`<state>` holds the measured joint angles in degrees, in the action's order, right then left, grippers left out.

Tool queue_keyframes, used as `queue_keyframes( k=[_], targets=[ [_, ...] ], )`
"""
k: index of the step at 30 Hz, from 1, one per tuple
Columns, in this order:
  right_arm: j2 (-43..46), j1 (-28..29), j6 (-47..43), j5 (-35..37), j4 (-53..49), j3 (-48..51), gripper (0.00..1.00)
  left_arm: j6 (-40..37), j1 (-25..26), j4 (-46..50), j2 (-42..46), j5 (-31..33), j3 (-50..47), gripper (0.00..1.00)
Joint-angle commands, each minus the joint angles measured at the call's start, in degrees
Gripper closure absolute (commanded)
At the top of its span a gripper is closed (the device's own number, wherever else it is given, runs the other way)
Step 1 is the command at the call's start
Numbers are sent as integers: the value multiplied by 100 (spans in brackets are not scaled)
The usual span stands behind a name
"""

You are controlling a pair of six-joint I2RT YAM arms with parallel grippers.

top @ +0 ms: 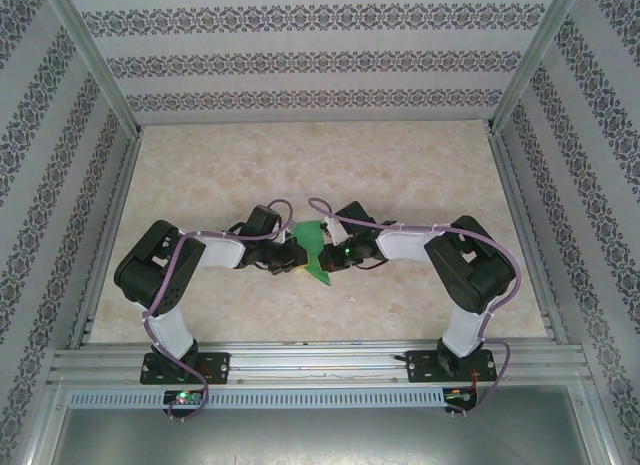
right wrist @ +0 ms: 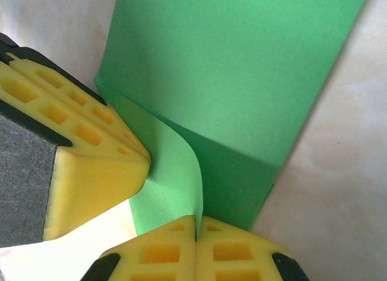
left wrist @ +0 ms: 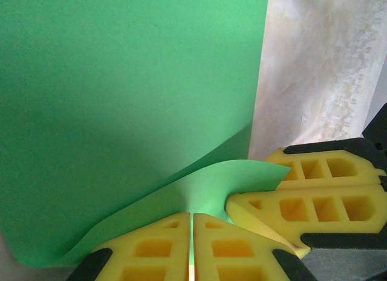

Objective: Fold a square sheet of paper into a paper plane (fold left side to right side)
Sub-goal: Third fold the triangle at the center of the table.

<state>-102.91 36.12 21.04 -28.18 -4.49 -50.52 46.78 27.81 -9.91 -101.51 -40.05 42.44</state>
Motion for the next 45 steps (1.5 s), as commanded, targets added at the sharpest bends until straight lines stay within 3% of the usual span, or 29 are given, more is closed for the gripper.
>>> queue_keyframes(
  k=[1, 8, 18, 24, 27, 30, 37, 45],
  targets=[
    [-306, 28, -91, 230, -570, 122, 100, -102, 59, 15, -188, 163, -73, 89],
    [-220, 25, 11, 110, -503, 40, 97, -91, 59, 498, -328, 469, -5, 90],
    [38, -82, 238, -73, -539, -310, 77, -91, 59, 952, -412, 681, 46, 90],
    [493, -262, 330, -49, -866, -284, 59, -75, 53, 964, -452, 679, 52, 90],
    [782, -392, 323, -89, -1125, -190, 56, -70, 49, 949, -450, 674, 57, 91],
    [1066, -453, 431, -422, -1221, -78, 61, -70, 49, 953, -452, 674, 57, 91],
    [934, -254, 1139, -1488, -930, 56, 92, -43, 49, 902, -444, 652, 72, 91],
    [425, -53, 1337, -1452, -826, -59, 97, -33, 48, 888, -465, 639, 98, 91]
  ],
)
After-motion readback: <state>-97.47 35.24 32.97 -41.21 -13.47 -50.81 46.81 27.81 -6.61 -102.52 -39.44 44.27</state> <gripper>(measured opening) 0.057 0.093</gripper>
